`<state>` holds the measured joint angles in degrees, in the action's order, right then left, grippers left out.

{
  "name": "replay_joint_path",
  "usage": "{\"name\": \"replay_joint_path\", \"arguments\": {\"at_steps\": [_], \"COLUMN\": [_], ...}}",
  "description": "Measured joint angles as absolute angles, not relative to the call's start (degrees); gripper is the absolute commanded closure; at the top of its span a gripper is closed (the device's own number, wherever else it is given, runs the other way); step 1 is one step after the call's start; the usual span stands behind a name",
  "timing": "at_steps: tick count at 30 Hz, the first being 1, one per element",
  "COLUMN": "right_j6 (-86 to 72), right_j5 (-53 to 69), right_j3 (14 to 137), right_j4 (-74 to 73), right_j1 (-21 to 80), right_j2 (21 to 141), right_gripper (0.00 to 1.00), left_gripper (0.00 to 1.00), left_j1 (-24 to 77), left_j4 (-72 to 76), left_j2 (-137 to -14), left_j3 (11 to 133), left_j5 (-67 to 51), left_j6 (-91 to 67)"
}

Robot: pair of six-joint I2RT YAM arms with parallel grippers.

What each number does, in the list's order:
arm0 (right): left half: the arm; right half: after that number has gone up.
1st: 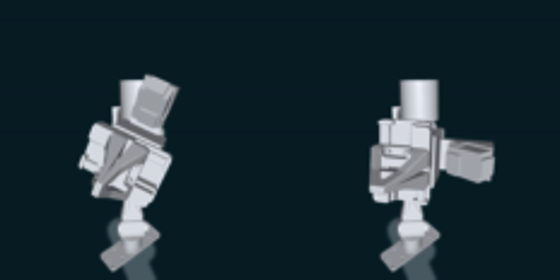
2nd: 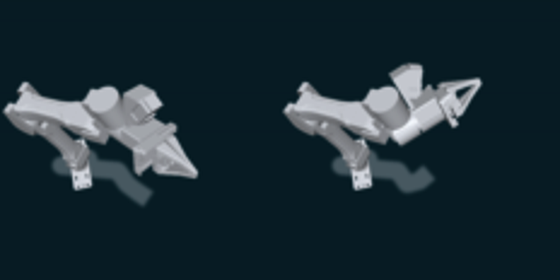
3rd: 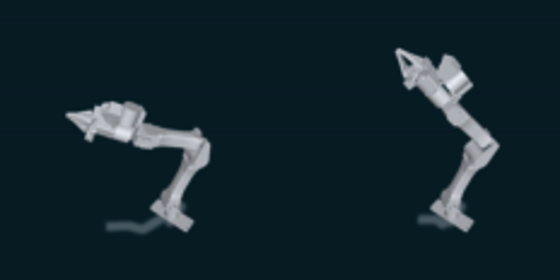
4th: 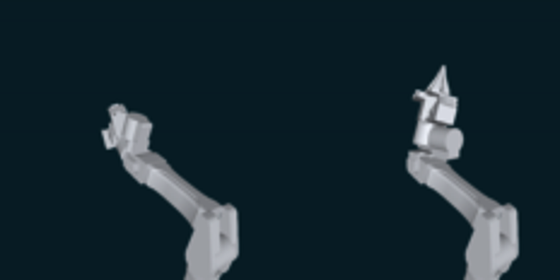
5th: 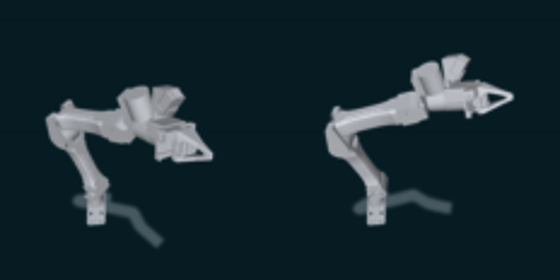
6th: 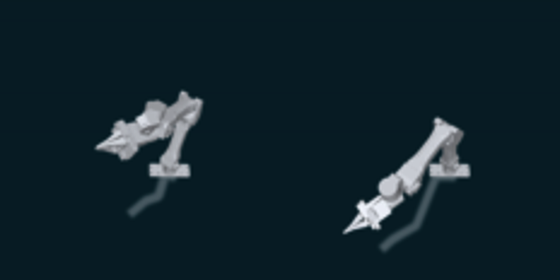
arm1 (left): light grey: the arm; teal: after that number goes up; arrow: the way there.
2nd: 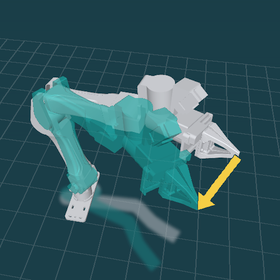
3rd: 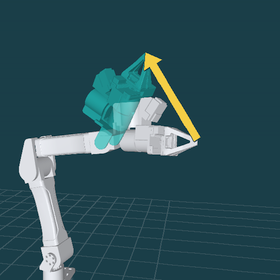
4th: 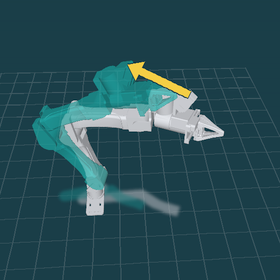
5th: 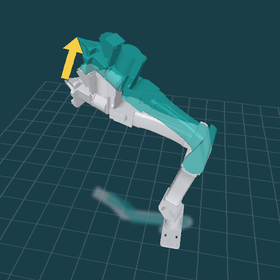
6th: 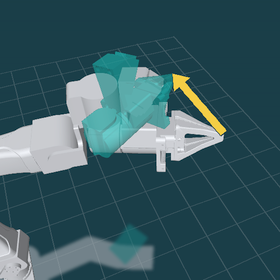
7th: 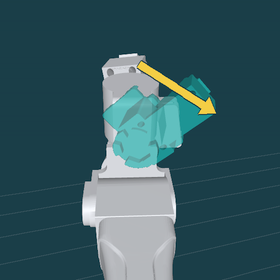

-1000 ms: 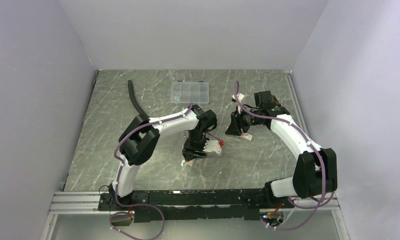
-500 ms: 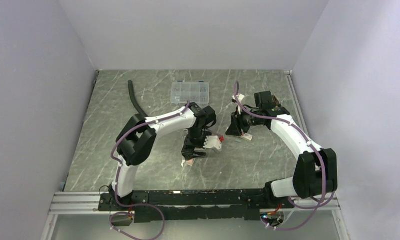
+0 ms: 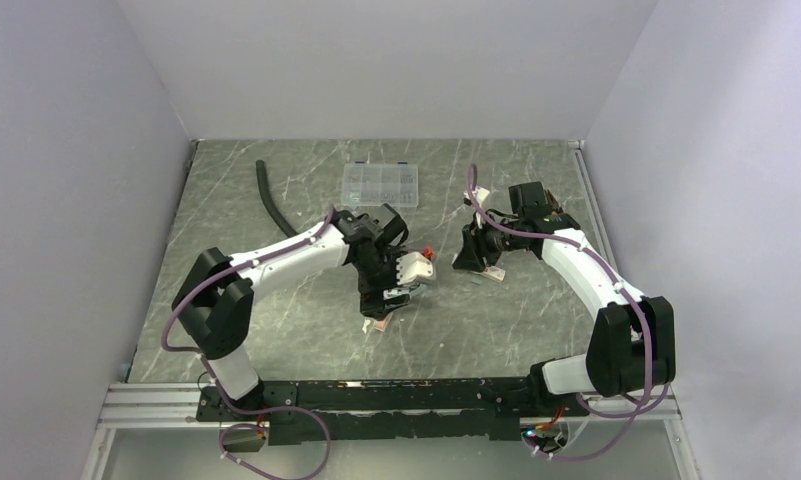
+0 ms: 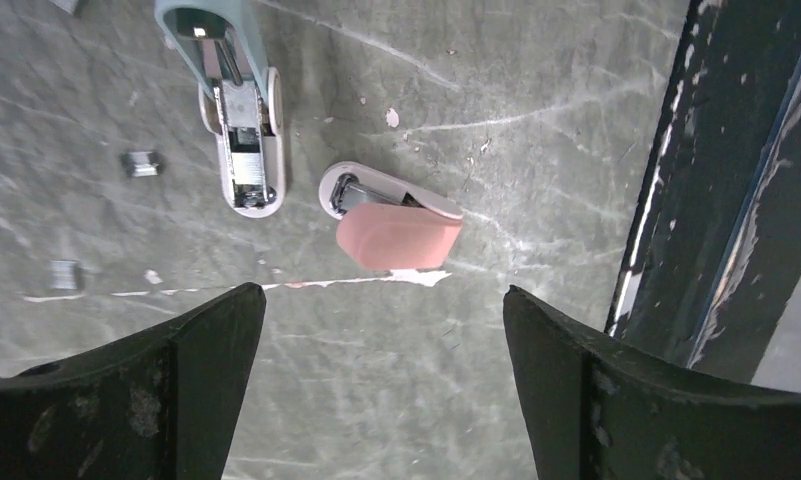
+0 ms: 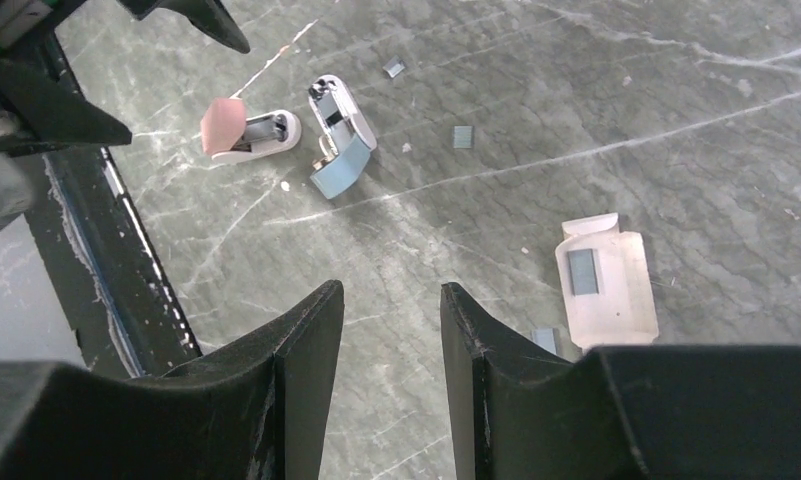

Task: Load the staples into the stapler
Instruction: Close the stapler at the center of the board.

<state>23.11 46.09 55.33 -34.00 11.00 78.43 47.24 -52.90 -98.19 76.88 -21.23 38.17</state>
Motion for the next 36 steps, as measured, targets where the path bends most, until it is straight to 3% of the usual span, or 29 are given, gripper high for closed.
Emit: {"name": "replay_joint_path", "arguments": {"at_steps": [13, 28, 32, 36], "right_j6": [24.4, 24.5, 24.5, 24.7], "right_j5": [40.1, 39.0, 39.0, 39.1], "right_j3": [55.3, 55.3, 55.3, 55.3], "right_j4": [-33.7, -33.3, -33.3, -33.3], "right_j1": [10.1, 8.9, 8.9, 8.8], "right_j2": [78.4, 78.3, 78.3, 78.3], "right_gripper": [0.56, 0.56, 0.56, 0.57], "left_gripper": [0.06, 0.05, 0.18, 0.39], "left_j1": [47.2, 47.7, 47.8, 48.0], "left_j4": [-42.1, -37.9, -37.0, -36.1], "left_j2": [-97.9, -102.8, -103.8, -103.8], "left_j3": [70.0, 67.2, 67.2, 66.8], "left_j5": [-18.0, -16.6, -15.2, -13.8], "left_j6": [10.8, 5.3, 5.2, 5.5]}}
